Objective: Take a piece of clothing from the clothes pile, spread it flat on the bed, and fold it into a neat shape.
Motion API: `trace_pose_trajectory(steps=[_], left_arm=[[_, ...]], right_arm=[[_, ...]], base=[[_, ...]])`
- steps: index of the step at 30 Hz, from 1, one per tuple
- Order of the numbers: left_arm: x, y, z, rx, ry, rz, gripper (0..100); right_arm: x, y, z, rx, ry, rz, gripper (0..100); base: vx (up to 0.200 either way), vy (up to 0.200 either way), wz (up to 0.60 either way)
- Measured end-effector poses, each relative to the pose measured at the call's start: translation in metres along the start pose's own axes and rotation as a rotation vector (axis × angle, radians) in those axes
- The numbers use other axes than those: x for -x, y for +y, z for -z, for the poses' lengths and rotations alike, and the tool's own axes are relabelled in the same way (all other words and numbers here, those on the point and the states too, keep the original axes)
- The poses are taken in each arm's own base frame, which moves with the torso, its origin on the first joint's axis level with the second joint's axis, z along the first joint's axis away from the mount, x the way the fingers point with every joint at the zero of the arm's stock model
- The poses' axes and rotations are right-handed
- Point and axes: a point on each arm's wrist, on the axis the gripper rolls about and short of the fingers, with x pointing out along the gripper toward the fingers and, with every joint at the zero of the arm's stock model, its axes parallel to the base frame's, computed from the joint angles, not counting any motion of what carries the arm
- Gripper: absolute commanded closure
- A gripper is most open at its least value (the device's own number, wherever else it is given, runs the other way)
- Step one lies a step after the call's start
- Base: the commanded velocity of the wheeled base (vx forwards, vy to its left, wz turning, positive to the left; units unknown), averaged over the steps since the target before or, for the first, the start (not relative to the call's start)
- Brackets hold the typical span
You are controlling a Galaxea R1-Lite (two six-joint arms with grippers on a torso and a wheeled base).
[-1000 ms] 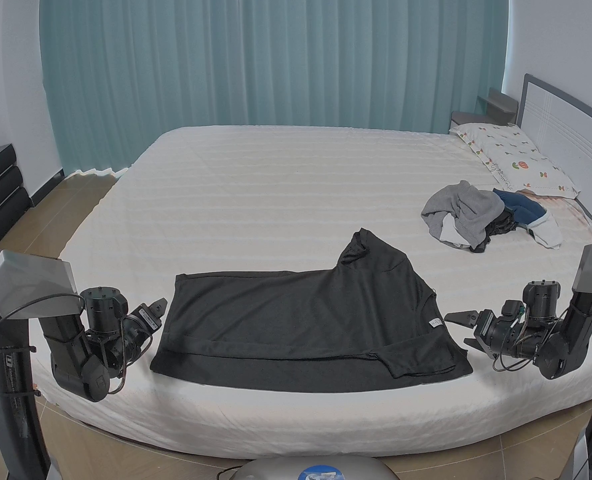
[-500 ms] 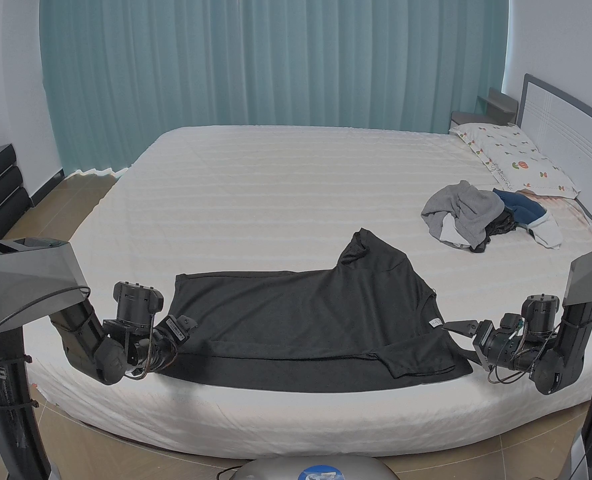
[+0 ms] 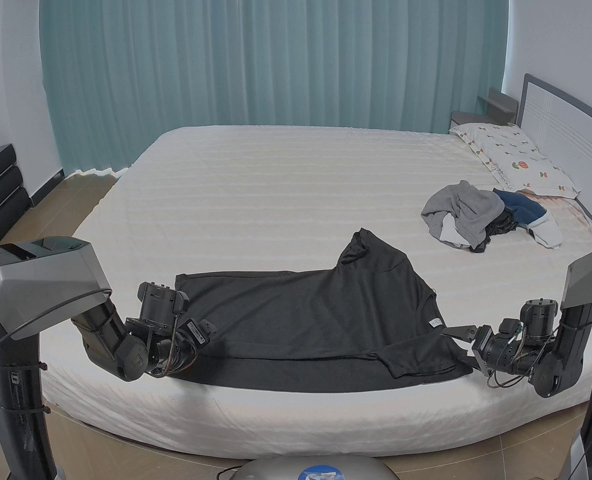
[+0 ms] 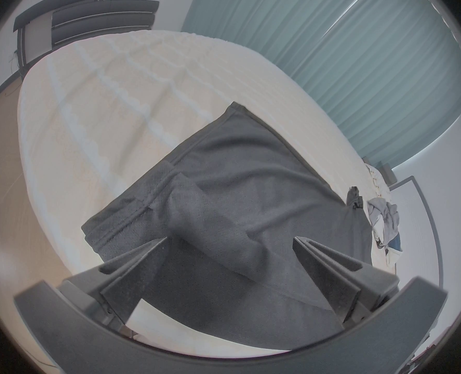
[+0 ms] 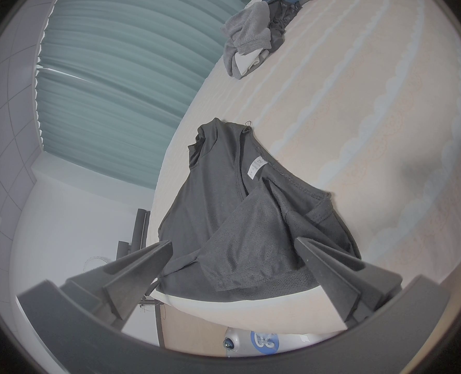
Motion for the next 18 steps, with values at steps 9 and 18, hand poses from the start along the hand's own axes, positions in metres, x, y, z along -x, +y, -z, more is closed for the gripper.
trace_pose_trajectory(steps=[9, 18], left_arm=[[-0.017, -0.009, -0.012, 0.016, -0.058, -0.008, 0], [-0.028, -0.009, -0.039, 0.193, -0.148, 0.01, 0]], right_arm=[[-0.001, 0.001, 0.001, 0.004, 0.002, -0.002, 0], [-0.001, 0.002, 0.001, 0.029, -0.026, -0.033, 0]], base=[[0.0, 0.0, 0.0], [0.0, 0.0, 0.0]])
